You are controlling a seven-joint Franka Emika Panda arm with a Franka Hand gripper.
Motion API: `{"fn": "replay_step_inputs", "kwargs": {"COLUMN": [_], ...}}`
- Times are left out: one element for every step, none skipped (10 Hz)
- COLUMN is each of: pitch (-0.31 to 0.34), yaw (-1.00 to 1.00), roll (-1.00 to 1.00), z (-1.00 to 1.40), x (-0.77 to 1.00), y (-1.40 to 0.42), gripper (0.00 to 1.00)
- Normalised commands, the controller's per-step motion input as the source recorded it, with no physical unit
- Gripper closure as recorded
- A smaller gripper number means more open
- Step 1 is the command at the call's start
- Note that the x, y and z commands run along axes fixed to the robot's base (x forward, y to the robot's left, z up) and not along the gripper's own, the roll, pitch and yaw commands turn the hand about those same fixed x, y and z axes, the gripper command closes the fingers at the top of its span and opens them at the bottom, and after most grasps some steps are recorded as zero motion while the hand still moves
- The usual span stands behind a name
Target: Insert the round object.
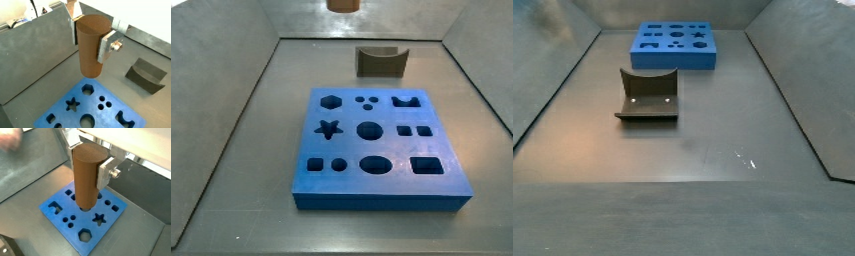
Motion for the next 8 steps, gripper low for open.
{"fn": "replay_step_inputs", "kwargs": {"pitch": [-0.140,-0.084,-0.060,-0.083,-0.116,-0.094,-0.050,-0.003], "yaw": [0.03,0.00,0.00,-0.03,-0.05,-0.13,-0.15,-0.16], "roll": [0.06,0.06,0.03,0.00,0.00,0.03,0.10,0.17], "z": [-1.00,-1.00,-1.00,-1.00,-1.00,-1.00,-1.00,-0.93], "x": [-0.09,0.00,0.39,0.72,0.77,0.78,0.73,0.69], "y": [-0.03,-0.27,-0.38,-0.51,-0.50,-0.47,-0.37,-0.31], "gripper": [1.00,1.00,1.00,1.00,1.00,1.00,1.00,1.00]}}
